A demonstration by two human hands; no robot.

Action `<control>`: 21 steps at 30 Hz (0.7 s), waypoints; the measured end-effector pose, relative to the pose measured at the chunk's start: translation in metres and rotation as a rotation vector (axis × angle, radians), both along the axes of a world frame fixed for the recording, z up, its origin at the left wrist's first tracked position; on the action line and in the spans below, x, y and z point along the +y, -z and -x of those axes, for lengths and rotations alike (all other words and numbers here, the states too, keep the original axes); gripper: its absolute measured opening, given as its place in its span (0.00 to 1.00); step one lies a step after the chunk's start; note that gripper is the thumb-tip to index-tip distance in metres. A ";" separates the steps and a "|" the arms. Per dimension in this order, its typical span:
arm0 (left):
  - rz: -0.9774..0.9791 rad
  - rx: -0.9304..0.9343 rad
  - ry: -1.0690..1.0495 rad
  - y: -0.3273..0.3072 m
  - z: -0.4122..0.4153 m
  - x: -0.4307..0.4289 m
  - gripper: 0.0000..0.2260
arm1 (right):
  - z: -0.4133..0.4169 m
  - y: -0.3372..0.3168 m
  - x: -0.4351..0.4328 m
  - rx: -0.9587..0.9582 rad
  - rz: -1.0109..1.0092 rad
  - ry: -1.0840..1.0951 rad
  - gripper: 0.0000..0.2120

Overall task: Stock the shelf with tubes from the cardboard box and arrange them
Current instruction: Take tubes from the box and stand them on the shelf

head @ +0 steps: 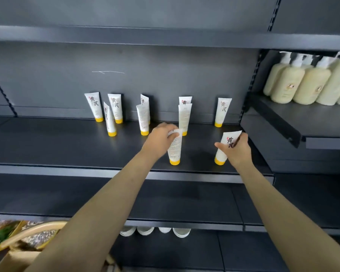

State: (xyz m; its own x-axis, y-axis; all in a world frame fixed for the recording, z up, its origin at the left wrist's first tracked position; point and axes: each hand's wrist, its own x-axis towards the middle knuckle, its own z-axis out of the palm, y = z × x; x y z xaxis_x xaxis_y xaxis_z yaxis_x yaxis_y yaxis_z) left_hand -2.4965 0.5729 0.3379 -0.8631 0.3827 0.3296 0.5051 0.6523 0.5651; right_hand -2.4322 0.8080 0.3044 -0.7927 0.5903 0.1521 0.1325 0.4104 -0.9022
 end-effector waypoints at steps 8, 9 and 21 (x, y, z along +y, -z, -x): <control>0.025 0.057 0.049 0.008 0.054 0.025 0.11 | 0.041 0.014 0.014 -0.030 -0.187 0.109 0.24; 0.016 0.056 0.057 0.008 0.063 0.026 0.10 | 0.048 0.013 0.016 -0.042 -0.185 0.117 0.25; -0.124 -0.102 0.196 0.013 0.110 0.026 0.16 | 0.096 0.009 0.032 -0.096 -0.155 0.073 0.26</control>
State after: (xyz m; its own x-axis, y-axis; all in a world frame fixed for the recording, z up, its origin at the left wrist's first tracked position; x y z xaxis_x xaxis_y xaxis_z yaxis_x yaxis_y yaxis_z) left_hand -2.6068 0.5988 0.3245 -0.8075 0.5080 0.2997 0.5515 0.4701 0.6891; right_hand -2.5287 0.8404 0.2957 -0.7638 0.6222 0.1718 0.2491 0.5297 -0.8108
